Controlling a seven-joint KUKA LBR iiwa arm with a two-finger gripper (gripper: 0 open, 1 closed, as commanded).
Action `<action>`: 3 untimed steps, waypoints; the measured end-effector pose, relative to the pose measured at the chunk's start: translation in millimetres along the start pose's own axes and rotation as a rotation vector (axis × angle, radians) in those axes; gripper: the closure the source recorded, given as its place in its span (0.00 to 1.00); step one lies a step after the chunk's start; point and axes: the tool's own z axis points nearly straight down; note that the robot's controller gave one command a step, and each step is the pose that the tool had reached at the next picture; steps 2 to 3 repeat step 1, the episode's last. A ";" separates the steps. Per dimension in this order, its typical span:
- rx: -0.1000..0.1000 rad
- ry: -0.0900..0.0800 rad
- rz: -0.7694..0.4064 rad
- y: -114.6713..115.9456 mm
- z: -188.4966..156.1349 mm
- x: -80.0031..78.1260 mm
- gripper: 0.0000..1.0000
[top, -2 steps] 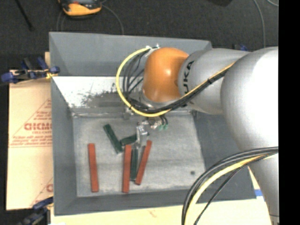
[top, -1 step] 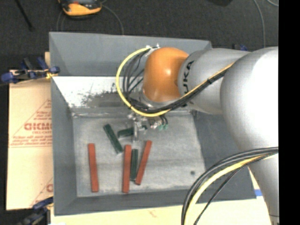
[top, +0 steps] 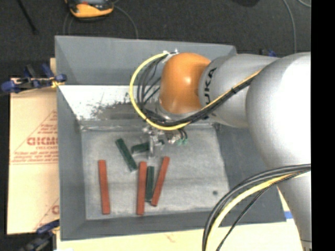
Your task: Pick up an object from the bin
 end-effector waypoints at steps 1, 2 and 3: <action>0.001 0.001 -0.029 4.8 -132.0 5.3 1.00; 0.001 0.001 -0.029 4.8 -132.0 5.3 1.00; 0.001 0.001 -0.029 4.8 -132.0 5.3 1.00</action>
Offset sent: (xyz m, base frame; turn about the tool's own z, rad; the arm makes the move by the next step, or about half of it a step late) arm 0.0000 0.0000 0.0000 0.0000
